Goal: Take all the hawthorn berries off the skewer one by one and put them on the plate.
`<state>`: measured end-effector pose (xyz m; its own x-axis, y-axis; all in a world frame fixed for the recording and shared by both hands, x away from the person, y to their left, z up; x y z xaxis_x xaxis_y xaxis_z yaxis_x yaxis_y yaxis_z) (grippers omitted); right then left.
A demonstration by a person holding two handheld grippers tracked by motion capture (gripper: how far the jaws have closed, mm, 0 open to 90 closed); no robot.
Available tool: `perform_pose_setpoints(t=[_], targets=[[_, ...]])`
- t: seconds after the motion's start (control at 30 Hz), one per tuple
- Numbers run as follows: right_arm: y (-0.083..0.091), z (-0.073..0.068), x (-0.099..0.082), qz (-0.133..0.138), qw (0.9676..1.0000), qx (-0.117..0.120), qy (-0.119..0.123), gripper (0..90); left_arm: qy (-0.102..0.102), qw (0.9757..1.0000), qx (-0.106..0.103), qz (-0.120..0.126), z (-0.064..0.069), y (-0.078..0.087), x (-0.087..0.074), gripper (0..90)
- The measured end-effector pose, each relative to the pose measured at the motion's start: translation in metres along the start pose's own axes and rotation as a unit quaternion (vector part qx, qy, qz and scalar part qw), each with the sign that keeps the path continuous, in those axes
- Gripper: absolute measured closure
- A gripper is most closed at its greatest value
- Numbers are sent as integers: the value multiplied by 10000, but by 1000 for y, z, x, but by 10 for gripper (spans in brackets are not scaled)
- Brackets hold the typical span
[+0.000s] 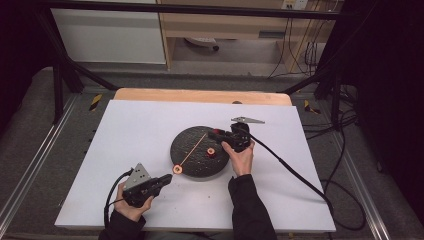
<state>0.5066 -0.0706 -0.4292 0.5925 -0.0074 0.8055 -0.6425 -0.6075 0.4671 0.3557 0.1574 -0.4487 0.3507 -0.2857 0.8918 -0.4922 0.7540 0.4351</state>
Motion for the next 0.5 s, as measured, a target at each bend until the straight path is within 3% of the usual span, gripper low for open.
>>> perform_pose_setpoints(t=[0.23, 0.5], targets=[[-17, 4, -15, -201, 9997, -97, 36, 601, 0, 10000, 2, -4, 0, 0, 0, 883], [-36, 16, -32, -473, 9980, -405, 142, 599, 12, 10000, 7, -21, 0, -1, 0, 883]])
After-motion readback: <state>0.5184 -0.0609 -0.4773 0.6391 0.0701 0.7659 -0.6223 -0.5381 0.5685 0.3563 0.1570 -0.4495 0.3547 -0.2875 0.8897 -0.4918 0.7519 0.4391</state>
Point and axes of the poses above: each handheld gripper's, and its own axes: y roughly backward along the jaws, x roughly out of its top, z roughly to its right, the point moved 6 cm from there along -y, roughly forward along the jaws, and after that the axes turned 7 degrees about -x, right-handed, at the moved point
